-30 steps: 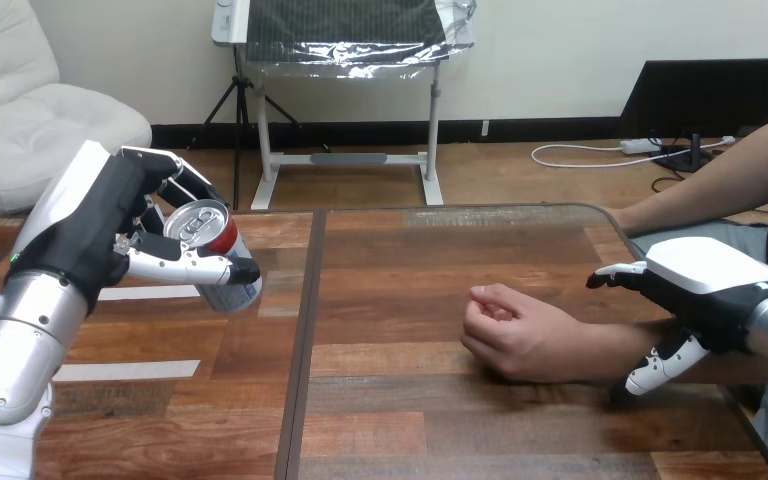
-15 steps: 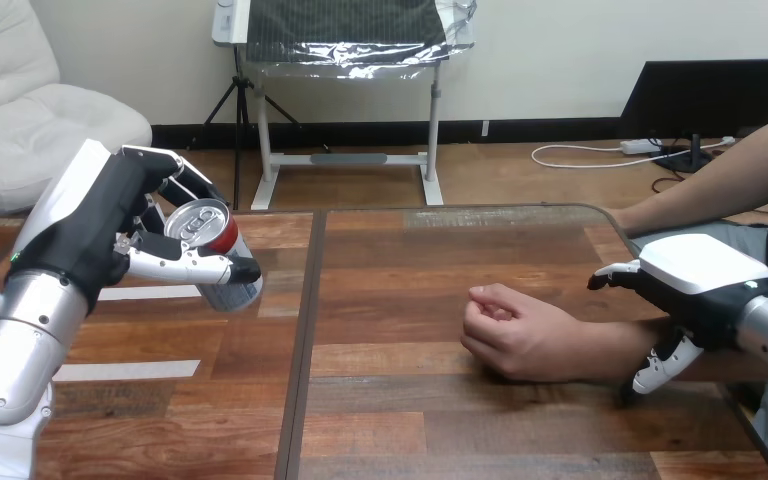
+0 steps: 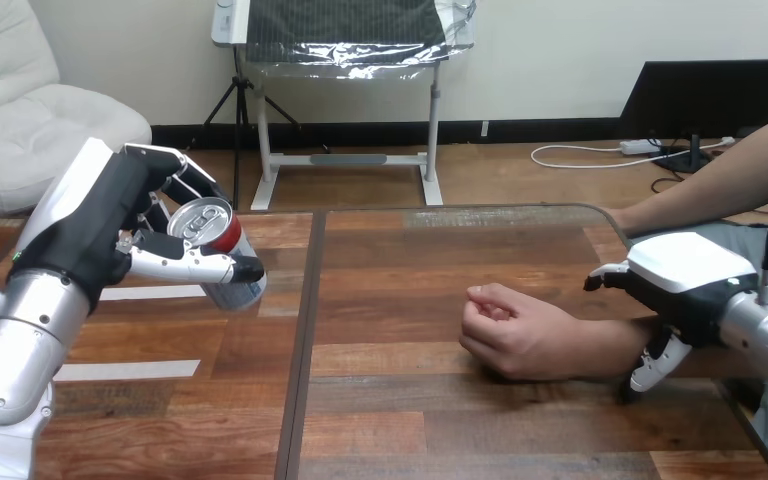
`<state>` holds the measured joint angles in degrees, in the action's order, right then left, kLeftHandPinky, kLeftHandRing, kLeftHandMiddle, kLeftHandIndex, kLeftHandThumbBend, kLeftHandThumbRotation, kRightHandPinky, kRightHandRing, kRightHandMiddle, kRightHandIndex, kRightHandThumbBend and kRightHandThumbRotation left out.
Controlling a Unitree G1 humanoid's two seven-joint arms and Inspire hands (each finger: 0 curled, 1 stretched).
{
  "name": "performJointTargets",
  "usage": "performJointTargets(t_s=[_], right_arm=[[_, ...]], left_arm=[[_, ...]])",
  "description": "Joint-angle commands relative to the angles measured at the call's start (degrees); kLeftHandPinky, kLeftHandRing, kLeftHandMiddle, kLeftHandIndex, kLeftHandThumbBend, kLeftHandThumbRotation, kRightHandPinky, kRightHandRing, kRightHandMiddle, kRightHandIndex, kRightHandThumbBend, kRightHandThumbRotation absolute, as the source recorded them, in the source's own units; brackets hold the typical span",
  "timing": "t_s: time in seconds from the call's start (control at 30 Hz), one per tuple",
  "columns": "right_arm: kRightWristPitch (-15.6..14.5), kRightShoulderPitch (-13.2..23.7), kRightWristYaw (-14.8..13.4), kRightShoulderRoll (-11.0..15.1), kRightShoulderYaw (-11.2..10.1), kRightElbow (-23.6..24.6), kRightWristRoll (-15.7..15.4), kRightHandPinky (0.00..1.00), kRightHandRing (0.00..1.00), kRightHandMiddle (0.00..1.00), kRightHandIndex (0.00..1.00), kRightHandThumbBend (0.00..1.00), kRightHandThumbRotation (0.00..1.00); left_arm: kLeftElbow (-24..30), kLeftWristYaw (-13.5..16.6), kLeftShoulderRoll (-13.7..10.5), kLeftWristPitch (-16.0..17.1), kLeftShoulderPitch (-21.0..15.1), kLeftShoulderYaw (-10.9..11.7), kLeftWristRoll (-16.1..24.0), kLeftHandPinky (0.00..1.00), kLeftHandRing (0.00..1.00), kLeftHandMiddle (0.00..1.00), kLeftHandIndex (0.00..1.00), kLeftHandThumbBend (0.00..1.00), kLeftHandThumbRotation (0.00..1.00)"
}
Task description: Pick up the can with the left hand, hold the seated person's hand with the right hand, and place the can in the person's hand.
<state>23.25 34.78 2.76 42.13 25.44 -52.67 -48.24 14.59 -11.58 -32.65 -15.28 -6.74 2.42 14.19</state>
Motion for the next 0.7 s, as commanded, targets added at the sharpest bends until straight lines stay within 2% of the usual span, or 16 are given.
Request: performJointTargets(t_s=[0.0, 0.33, 0.67], right_arm=[[-1.72, -1.25, 2.0, -4.2, 2.98, -3.79, -0.4, 0.79, 0.84, 0.86, 0.87, 0.98, 0.24], [-2.31, -0.79, 1.83, -5.35, 4.74, -5.69, -0.43, 0.66, 0.81, 0.83, 0.84, 0.98, 0.24], [-3.38, -0.85, 5.02, -6.18, 5.29, -5.69, 0.83, 0.6, 0.79, 0.8, 0.81, 0.98, 0.22]], left_arm=[[2.24, 0.31, -0.41, 1.81, -2.36, 2.53, -0.15, 0.17, 0.22, 0.31, 0.41, 0.82, 0.0], [2.37, 0.22, -0.47, 1.74, -2.34, 2.79, -0.27, 0.18, 0.24, 0.32, 0.41, 0.82, 0.0], [1.87, 0.45, -0.46, 2.52, -2.35, 3.23, -0.24, 0.21, 0.27, 0.34, 0.41, 0.82, 0.0]])
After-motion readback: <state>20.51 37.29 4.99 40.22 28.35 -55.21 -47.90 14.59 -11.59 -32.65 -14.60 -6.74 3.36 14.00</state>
